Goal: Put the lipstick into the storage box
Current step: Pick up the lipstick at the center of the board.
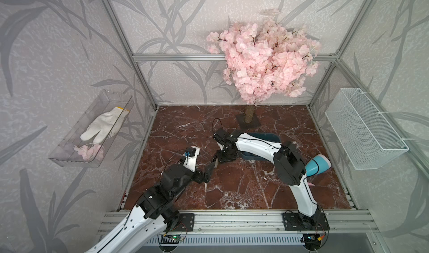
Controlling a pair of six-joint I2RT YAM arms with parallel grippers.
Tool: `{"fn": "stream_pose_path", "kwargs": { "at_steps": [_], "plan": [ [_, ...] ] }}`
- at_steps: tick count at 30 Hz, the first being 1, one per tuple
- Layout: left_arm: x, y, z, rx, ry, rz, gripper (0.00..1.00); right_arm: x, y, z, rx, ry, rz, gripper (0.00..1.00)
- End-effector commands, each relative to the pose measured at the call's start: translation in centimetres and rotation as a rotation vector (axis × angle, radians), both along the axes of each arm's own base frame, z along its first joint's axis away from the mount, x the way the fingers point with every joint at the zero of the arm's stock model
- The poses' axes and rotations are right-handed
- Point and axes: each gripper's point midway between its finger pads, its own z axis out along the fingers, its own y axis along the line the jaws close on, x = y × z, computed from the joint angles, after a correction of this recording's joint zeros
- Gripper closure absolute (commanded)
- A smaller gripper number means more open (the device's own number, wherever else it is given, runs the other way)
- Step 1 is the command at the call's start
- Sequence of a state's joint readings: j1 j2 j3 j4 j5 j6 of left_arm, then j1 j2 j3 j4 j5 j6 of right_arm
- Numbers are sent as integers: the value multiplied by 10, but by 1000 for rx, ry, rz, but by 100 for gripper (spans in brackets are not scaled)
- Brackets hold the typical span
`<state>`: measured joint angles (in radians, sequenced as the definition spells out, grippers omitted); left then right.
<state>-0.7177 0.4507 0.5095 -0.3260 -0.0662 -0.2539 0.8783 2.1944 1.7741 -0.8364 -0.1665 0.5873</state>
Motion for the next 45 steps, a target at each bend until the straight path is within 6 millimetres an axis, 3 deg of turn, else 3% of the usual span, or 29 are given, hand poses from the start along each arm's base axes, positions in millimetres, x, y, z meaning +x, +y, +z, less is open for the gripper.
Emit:
{"fn": "stream_pose_path", "kwargs": {
  "at_steps": [1, 16, 45],
  "plan": [
    [0, 7, 1, 37, -12, 14, 0, 2, 7, -1, 1, 1, -9, 54],
    [-2, 8, 1, 78, -24, 1, 0, 6, 17, -17, -14, 20, -14, 53],
    [0, 11, 10, 60, -52, 16, 0, 13, 19, -26, -63, 18, 27, 50]
  ]
}}
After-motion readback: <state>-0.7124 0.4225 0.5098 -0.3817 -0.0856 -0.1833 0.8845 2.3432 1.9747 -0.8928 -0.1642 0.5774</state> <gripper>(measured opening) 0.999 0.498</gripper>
